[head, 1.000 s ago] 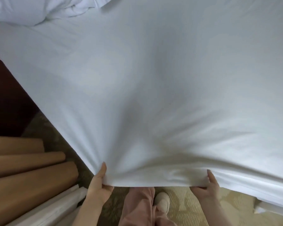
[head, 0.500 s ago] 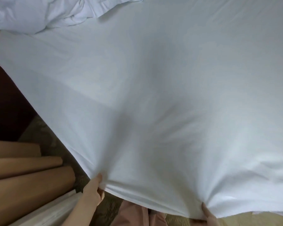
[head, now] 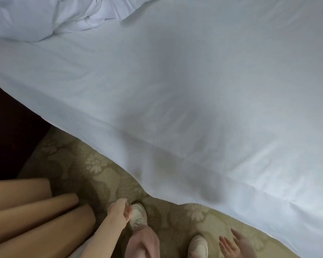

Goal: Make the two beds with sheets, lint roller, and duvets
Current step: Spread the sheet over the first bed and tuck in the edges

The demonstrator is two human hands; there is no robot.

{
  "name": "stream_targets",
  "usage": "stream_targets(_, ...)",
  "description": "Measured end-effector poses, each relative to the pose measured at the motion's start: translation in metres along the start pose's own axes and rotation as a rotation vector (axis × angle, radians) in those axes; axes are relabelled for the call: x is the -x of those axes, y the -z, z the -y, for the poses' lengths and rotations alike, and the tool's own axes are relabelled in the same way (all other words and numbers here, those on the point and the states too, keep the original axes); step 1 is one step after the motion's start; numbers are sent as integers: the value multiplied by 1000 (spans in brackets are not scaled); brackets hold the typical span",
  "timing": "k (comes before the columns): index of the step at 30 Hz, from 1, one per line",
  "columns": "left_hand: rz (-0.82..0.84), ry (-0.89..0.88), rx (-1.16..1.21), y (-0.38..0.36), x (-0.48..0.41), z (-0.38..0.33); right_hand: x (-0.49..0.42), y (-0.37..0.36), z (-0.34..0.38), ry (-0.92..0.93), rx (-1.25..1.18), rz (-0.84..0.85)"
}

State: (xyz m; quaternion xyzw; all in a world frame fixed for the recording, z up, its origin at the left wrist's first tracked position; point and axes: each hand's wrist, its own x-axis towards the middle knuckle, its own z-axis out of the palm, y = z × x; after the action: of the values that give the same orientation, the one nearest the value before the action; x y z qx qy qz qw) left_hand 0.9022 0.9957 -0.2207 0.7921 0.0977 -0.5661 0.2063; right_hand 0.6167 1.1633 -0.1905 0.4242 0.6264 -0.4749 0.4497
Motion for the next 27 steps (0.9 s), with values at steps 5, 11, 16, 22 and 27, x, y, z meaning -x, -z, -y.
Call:
stream_targets(5, 161, -174, -162, -17, 15, -105, 30, -127, -21, 59, 118, 171)
stream_targets(11, 433, -303, -53, -65, 32, -204, 49, -227, -28, 35, 44, 404)
stream_targets(16, 410, -107, 70, -113, 31, -221, 24, -233, -27, -77, -99, 328)
stream_targets(22, 126, -20, 215, -130, 34, -228, 36, -260, -44, -216, -139, 336)
stream_targets(27, 5, -751, -32, -126, 5, -236, 66, -308, -73, -392, -295, 545)
